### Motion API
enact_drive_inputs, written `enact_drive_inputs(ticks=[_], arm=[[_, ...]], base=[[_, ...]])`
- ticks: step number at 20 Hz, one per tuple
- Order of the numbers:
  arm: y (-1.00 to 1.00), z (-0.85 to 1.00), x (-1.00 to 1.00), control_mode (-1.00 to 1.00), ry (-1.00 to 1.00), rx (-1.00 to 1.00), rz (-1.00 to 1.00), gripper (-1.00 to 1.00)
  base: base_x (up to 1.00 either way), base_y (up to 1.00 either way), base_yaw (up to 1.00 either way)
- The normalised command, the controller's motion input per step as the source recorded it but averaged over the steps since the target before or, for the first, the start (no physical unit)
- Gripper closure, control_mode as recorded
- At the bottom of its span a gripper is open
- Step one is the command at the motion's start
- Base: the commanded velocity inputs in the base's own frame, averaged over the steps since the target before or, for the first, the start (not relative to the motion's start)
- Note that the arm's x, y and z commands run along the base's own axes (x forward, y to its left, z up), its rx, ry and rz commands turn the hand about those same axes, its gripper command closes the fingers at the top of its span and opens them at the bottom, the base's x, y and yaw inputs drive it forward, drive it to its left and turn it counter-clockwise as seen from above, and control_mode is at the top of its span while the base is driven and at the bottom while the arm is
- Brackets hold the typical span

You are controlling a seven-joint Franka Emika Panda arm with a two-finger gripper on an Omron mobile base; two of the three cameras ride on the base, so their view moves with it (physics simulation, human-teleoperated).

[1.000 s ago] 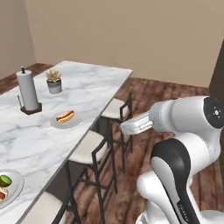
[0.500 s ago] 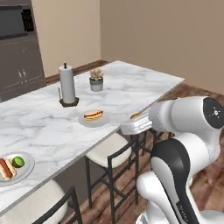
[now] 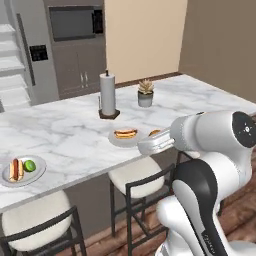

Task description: Pick up the mango and kiwi from the fridge and place one fruit on each plate on the dining counter.

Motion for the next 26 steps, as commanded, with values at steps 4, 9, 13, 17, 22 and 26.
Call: enact_drive_inputs(ticks=[4,9,13,17,22,26], arm=[[0.0,0.0,0.0,1.0,0.0,0.0,0.0,1.0],[0.0,0.0,0.0,1.0,0.0,0.0,0.0,1.0],[0.0,0.0,0.0,1.0,0.0,0.0,0.0,1.0],[0.0,0.0,0.0,1.0,0.0,0.0,0.0,1.0],[-0.04,-0.01,0.0,-1.0,0.02,0.02,0.01,1.0],[-0.34,0.0,0.22,-1.0,0.11,0.09,0.02,1.0]], base=[[0.26,-0.76,0.47],[0.2,-0.63,0.3],[0.41,-0.29,0.15],[0.52,-0.08,0.18],[0.09,-0.09,0.09],[0.0,0.0,0.0]])
